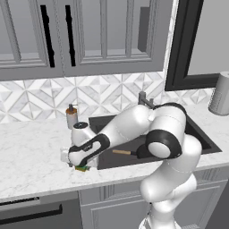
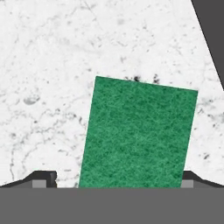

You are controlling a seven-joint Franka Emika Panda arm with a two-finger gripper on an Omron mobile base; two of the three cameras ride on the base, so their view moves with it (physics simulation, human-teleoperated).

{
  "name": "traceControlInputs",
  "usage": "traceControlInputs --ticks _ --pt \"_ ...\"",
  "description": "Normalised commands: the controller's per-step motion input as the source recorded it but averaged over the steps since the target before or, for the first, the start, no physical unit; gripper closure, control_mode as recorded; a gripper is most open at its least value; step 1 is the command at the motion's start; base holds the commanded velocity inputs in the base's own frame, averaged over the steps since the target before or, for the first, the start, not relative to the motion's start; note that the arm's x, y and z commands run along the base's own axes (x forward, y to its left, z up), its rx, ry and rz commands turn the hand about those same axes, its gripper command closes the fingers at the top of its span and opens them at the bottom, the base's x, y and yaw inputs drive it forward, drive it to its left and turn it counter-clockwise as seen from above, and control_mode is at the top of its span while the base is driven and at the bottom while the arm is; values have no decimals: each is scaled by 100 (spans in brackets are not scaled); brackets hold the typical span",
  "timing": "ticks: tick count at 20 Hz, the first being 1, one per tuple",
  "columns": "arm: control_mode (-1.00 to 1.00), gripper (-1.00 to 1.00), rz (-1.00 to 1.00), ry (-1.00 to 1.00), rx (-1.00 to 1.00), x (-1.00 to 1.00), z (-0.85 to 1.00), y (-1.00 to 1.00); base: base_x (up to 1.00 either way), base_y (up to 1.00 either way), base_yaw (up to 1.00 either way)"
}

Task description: Pick the pan and sponge and place them into the sink. Then turn on the water.

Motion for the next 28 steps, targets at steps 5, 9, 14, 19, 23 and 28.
traceControlInputs --ticks 5,9,14,19,23,28 --pt "-100 100 0 -1 1 0 -20 0 0 0 0" --pt "-100 100 0 0 0 -1 0 0 0 0 0" --pt "-100 100 0 0 0 4 22 -25 0 0 0" --pt "-100 100 -5 2 0 33 40 -75 0 0 0" --pt "-100 100 -8 2 0 64 3 -95 0 0 0" --pt "-100 100 -10 3 0 85 -3 -93 0 0 0"
